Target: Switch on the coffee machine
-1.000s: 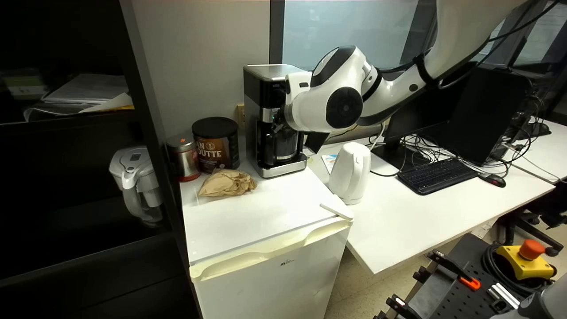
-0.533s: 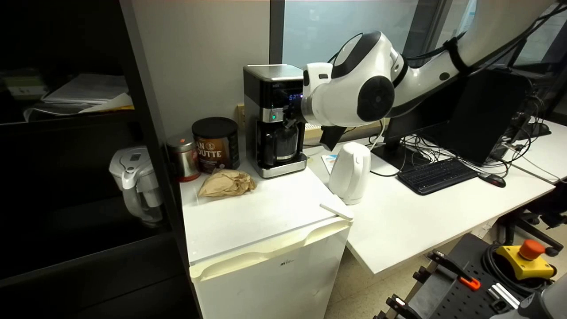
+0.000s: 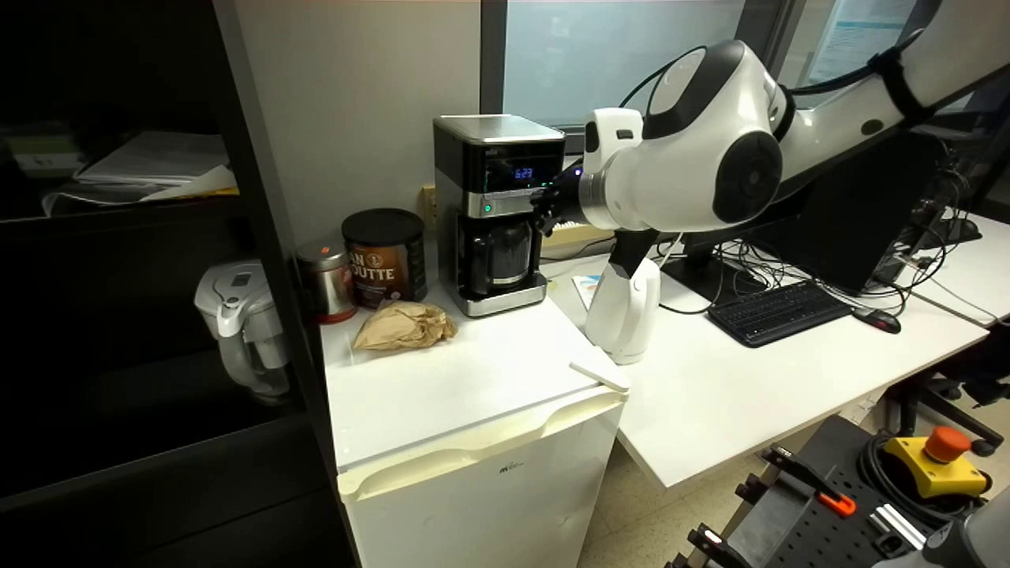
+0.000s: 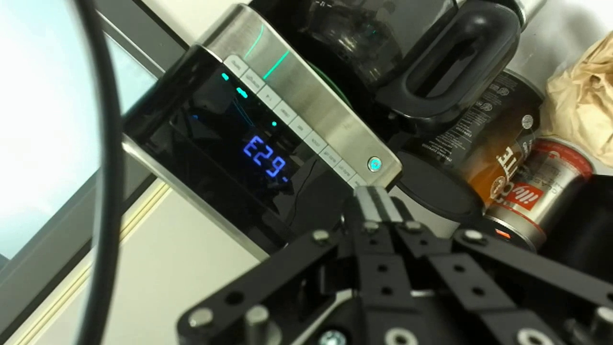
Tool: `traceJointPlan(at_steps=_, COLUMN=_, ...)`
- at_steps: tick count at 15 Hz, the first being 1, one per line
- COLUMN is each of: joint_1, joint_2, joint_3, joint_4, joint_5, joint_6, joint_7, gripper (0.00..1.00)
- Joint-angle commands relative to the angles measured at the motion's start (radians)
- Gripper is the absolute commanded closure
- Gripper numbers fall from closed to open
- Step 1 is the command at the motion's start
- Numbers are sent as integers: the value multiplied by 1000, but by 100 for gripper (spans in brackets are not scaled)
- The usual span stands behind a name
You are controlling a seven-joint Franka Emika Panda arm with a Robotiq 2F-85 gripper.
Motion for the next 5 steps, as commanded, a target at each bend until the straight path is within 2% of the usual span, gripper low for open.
traceJointPlan(at_steps=1, joint_1=2, joint_2=-112, joint_3=-8, joint_4=-89, joint_5=-47, joint_6=10, joint_7=73, gripper=100)
traceJointPlan(at_steps=5, joint_1=6, joint_2=-171, joint_3=-9, joint_4=-139, joint_5=-75, joint_6=5, joint_7=119, gripper=100)
